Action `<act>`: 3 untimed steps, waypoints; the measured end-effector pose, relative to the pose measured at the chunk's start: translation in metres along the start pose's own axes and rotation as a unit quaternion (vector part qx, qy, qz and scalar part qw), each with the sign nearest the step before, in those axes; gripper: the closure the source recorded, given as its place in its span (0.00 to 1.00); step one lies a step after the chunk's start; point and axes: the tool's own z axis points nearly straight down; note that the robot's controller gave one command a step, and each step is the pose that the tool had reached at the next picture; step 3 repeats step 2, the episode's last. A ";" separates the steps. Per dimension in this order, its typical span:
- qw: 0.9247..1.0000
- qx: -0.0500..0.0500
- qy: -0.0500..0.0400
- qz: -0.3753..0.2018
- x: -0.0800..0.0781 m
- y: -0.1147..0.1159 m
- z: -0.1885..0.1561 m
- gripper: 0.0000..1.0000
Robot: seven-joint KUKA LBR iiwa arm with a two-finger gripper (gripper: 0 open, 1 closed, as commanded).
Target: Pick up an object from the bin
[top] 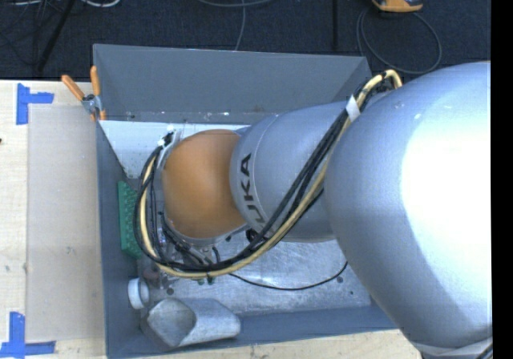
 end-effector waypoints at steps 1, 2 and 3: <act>1.000 0.000 0.000 0.001 0.000 0.000 0.000 1.00; 1.000 -0.001 -0.005 -0.007 -0.015 -0.017 -0.136 1.00; 1.000 -0.001 -0.005 -0.007 -0.015 -0.017 -0.136 1.00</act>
Offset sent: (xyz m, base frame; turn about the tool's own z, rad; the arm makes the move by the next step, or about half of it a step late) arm 0.0000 0.0000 0.0000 0.0000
